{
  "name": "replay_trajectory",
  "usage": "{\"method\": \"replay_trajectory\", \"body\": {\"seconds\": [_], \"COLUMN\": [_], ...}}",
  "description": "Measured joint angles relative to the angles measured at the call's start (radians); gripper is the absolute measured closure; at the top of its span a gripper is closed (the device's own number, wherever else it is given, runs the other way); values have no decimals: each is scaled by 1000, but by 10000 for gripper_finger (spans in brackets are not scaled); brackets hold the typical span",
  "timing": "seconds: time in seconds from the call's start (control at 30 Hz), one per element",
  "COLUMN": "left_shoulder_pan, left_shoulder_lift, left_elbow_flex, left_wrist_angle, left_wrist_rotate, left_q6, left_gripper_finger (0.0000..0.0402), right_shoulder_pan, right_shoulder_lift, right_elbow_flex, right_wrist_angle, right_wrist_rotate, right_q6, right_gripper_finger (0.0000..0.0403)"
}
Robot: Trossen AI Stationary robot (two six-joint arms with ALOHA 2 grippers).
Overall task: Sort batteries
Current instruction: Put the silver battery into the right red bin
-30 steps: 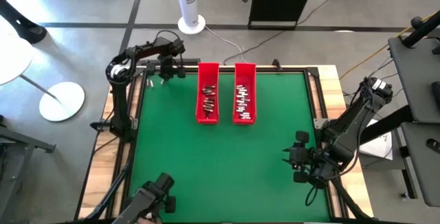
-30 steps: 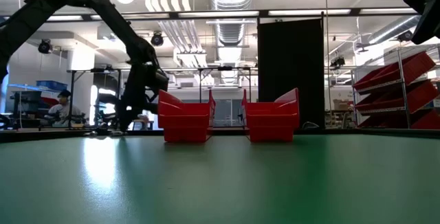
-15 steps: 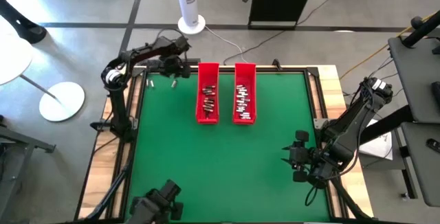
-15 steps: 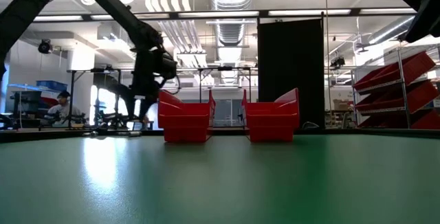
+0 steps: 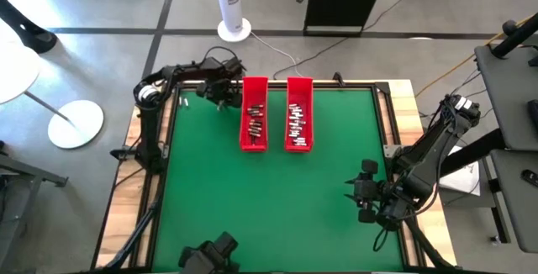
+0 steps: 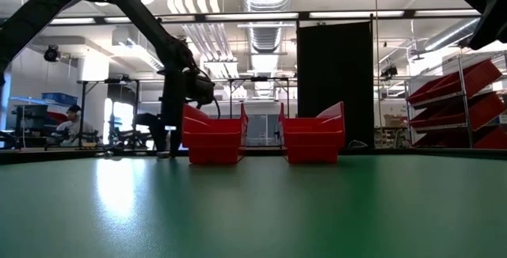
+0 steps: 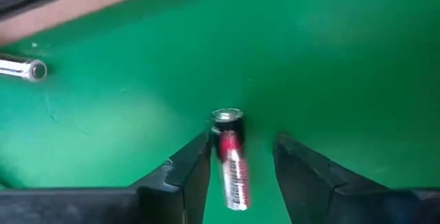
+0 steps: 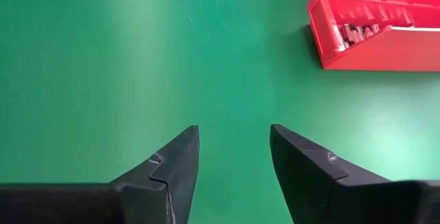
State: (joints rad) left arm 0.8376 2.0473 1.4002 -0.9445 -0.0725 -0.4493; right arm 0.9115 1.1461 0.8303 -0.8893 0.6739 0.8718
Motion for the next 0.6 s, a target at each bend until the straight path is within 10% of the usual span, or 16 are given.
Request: {"method": "replay_trajectory", "body": {"seconds": [0.6], "left_shoulder_pan": [-12], "left_shoulder_lift": [11], "left_elbow_flex": [-19], "left_wrist_angle": [18], "left_wrist_rotate": [-77], "left_q6": [6], "left_gripper_finger": [379], "right_shoulder_pan": [0], "right_shoulder_lift": [0], "right_elbow_flex": [3], "right_wrist_angle": [-20], "right_wrist_rotate": [0], "right_q6": [-27], "right_gripper_finger": [256]}}
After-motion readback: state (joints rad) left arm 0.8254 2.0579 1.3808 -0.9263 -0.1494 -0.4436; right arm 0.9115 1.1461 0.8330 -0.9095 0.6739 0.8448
